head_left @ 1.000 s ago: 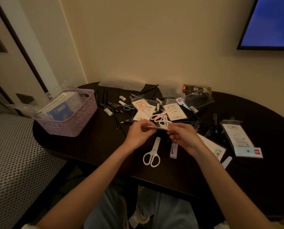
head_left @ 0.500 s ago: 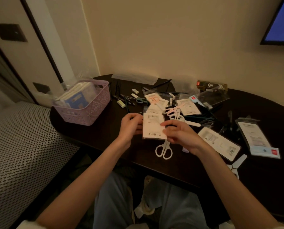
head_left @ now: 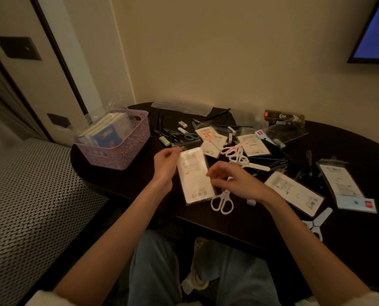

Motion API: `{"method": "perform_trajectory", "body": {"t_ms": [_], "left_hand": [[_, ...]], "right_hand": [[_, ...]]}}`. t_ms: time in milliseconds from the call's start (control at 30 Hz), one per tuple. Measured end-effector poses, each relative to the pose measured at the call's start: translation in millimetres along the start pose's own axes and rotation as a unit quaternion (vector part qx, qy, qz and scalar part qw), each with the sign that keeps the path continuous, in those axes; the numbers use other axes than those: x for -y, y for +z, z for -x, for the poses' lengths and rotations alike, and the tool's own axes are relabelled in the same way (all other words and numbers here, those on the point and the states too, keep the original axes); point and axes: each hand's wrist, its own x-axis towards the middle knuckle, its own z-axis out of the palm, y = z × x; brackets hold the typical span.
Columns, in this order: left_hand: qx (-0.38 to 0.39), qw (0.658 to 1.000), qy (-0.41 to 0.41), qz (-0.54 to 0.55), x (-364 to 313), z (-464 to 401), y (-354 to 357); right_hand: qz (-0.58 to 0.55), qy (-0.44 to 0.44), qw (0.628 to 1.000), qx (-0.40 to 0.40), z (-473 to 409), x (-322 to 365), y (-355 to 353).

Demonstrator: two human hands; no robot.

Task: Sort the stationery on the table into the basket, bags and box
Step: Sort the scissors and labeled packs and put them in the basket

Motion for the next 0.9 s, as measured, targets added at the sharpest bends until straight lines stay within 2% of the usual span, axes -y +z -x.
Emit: {"method": "perform_trajectory", "body": {"t_ms": [67, 133, 300, 400, 500, 633, 800, 900], "left_hand": [[-0.018, 0.999, 0.032, -0.021, -1.0, -1.7, -3.8], [-0.021, 0.998, 0.049, -0.034, -1.5, -2.9, -7.7], [-0.014, 0.995, 0.083, -0.061, 1.3, -6.8, -9.6], [-0.013, 0.994, 0.090, -0.054, 1.3, -4.3, -8.2], [0.001, 0.996, 0.082, -0.042, 3.4, -2.7, -6.3], [0.006, 0.992, 0.111, -0.066, 3.0, -6.7, -5.0], [0.038, 0.991, 0.121, -0.041, 3.0, -7.9, -9.0], [0.041, 0.990, 0.129, -0.050, 3.4, -10.2, -11.4]], "right_hand": [[0.028, 0.014, 0.999, -0.045, -1.4, -2.6, -6.8], [0.053, 0.038, 0.997, -0.046, -1.0, -4.5, -12.4], [0.189, 0.086, 0.971, 0.116, 2.4, -10.4, -7.3], [0.286, 0.078, 0.942, 0.156, 1.4, -9.9, -4.0], [0.327, 0.066, 0.925, 0.179, -1.2, -7.4, -0.9], [0.380, 0.031, 0.906, 0.184, -6.4, -3.9, 2.7], [0.433, -0.008, 0.881, 0.191, -9.0, -3.4, 6.6], [0.411, -0.032, 0.900, 0.144, -10.6, -0.7, 4.4]]}}
